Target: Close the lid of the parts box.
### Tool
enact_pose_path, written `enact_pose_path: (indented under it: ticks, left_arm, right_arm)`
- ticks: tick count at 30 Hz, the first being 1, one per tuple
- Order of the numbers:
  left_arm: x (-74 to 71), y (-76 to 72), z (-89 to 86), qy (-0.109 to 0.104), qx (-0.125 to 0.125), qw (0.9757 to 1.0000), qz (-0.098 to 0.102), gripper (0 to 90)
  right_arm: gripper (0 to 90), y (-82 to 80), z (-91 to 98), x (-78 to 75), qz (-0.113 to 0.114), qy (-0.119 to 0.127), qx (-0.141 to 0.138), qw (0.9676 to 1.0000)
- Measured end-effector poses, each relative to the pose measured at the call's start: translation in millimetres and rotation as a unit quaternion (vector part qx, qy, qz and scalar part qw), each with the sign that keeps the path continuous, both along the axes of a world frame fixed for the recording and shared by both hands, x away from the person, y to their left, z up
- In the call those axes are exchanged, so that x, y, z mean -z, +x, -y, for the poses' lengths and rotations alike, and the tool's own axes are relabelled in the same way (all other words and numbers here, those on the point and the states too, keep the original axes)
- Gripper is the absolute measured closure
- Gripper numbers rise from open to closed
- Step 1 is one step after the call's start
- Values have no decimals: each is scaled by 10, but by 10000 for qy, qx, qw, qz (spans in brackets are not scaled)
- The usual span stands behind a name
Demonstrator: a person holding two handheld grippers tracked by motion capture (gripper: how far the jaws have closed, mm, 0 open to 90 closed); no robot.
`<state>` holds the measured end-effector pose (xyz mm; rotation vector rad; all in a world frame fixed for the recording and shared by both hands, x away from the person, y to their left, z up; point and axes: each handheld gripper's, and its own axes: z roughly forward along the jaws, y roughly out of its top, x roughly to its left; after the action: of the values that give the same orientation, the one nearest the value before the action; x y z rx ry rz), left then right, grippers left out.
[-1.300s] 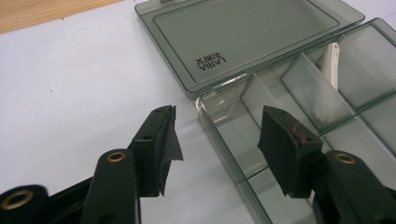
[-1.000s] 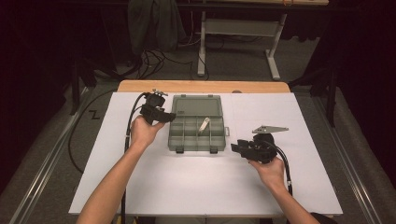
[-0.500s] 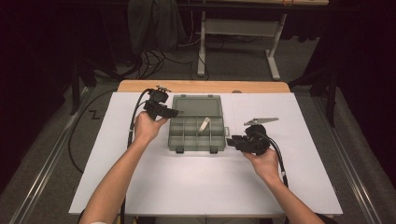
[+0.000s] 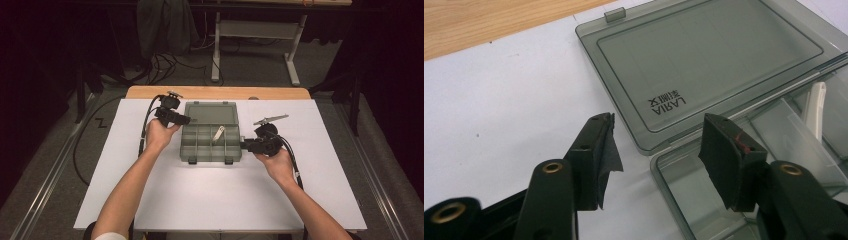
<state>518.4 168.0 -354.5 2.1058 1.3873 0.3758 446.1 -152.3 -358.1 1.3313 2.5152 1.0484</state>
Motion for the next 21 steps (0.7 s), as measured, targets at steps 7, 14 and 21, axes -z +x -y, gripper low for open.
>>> enact_pose_path:
  ticks: [7,14,21]
  left_arm:
    - [7,36,13,39,-9,10000,-33,467]
    - [1,90,43,113,-34,9999,-77,469]
    - [24,129,60,142,-19,9998,-98,478]
  right_arm:
    - [722,133,-95,6,-152,-135,66,9998]
    - [724,257,-136,57,-371,-238,199,9988]
    - [728,329,-153,108,-484,-290,243,9981]
